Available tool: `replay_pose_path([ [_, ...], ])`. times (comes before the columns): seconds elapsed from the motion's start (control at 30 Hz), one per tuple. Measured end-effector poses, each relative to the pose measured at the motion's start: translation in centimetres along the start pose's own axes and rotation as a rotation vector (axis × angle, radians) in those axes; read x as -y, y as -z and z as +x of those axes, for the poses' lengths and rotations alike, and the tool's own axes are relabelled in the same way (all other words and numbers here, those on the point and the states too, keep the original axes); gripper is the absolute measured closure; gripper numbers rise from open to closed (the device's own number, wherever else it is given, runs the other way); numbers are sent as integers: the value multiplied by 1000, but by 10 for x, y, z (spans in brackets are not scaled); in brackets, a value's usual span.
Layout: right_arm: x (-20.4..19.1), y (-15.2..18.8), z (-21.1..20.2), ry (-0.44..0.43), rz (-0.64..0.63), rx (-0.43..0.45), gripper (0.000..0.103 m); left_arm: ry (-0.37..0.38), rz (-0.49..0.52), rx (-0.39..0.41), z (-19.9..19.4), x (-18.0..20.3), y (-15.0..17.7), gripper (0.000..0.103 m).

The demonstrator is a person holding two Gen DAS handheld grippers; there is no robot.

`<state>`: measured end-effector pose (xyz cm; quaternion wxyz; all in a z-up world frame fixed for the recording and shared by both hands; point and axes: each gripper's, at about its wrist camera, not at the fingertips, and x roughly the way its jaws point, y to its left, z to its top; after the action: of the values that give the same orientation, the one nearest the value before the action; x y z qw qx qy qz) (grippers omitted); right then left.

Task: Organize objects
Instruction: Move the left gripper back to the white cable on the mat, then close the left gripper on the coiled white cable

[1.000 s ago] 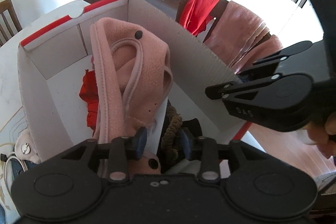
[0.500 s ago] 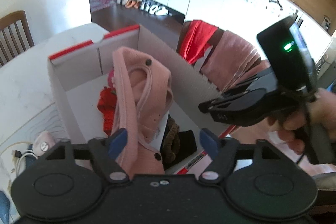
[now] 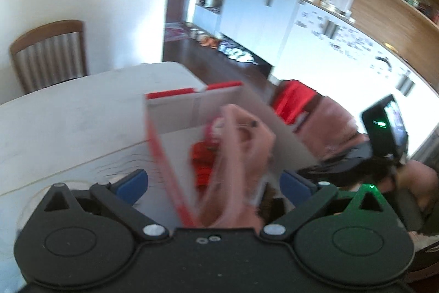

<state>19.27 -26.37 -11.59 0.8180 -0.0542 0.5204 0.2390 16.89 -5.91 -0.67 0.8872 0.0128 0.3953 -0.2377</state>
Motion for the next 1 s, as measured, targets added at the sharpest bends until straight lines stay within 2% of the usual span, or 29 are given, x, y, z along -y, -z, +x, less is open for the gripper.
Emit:
replay_pose_path([
  [0.23, -1, 0, 0, 8, 0, 0, 97, -166, -35, -7, -4, -53, 10, 1],
  [0.43, -2, -1, 0, 15, 0, -3, 97, -259, -34, -32, -2, -84, 29, 1],
  [0.73, -3, -1, 1, 23, -2, -8, 97, -321, 42, -93, 23, -102, 58, 7],
  [1.0, -3, 0, 3, 26, -2, -17, 97, -306, 47, -183, 46, -107, 81, 25],
])
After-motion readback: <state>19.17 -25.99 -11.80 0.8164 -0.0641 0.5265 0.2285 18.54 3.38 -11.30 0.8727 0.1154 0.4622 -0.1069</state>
